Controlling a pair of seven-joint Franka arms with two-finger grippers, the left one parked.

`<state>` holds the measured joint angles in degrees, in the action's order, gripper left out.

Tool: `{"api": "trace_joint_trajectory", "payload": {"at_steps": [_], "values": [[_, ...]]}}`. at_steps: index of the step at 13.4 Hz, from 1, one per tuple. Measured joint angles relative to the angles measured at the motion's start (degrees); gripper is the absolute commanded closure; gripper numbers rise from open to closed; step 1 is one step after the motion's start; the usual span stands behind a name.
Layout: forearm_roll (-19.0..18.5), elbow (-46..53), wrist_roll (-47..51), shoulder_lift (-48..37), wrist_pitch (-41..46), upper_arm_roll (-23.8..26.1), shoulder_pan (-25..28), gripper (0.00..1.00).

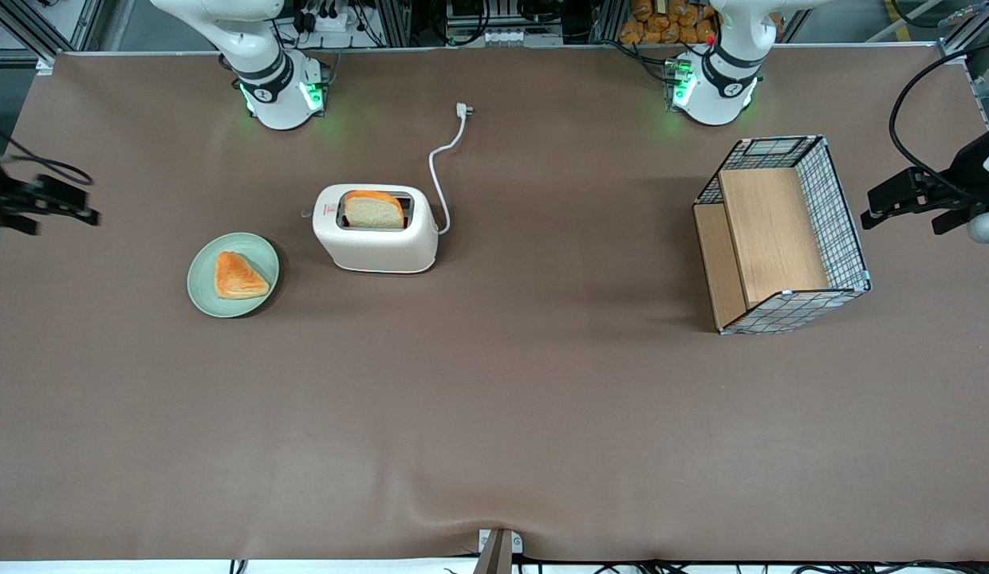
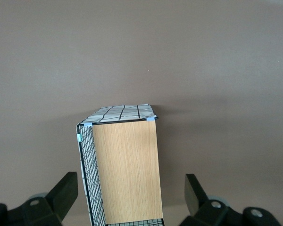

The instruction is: Press toaster button with right arm

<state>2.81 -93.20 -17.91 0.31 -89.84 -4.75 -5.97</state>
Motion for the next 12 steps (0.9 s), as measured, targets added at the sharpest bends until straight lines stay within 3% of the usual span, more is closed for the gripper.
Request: {"api": "trace_joint_trajectory", "payload": {"at_steps": [3,7,12], "values": [[-0.2,7.1,0.7,2.9,2.6,0.4,0.6,0.0],[-0.4,9.7,14.1,1.8,4.1,0.7,3.5,0.0],[-0.7,9.0,16.5,-1.9,5.8,0.1,3.0,0.0]]}}
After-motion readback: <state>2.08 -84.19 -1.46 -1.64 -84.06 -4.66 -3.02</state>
